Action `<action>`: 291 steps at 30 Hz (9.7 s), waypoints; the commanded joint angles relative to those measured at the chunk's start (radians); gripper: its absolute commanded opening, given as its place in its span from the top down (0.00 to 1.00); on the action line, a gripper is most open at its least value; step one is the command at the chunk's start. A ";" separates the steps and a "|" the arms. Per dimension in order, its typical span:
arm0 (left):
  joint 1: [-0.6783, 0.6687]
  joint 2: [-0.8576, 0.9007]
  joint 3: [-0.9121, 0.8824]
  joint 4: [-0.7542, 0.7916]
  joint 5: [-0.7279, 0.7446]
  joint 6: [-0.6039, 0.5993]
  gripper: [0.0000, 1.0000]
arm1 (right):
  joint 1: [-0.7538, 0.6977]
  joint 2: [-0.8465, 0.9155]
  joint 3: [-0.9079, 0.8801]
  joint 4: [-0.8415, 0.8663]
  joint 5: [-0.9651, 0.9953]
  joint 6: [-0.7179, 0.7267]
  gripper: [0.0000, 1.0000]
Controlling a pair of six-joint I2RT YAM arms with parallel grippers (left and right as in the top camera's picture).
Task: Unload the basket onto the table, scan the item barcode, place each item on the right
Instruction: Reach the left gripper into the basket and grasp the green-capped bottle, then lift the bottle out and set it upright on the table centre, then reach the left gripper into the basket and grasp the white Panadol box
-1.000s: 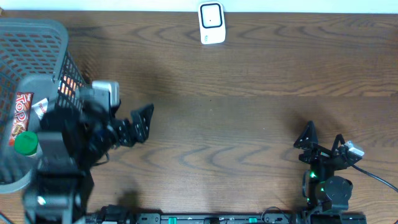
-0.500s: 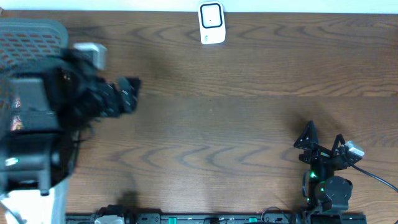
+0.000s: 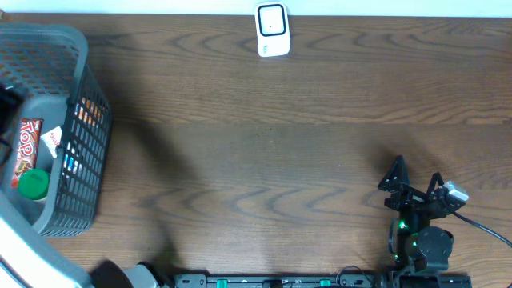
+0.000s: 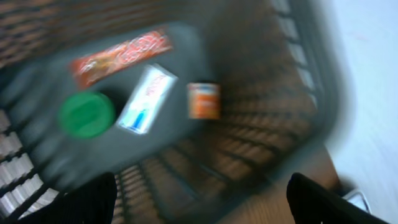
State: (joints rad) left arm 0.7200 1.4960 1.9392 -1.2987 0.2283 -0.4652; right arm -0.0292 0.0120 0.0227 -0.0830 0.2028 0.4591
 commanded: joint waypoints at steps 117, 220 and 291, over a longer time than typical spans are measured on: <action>-1.167 0.354 -0.319 0.360 -0.286 -0.618 0.41 | 0.009 -0.006 -0.003 0.000 0.009 -0.015 0.01; -0.105 0.668 -0.292 0.280 -0.350 0.148 0.48 | 0.009 -0.006 -0.003 0.000 0.009 -0.015 0.01; -0.154 0.798 0.008 0.250 -0.305 0.365 0.08 | 0.009 -0.006 -0.003 0.000 0.009 -0.015 0.01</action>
State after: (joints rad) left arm 0.5629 2.2616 1.9511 -1.0508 -0.0593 -0.1253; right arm -0.0292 0.0120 0.0223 -0.0826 0.2028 0.4587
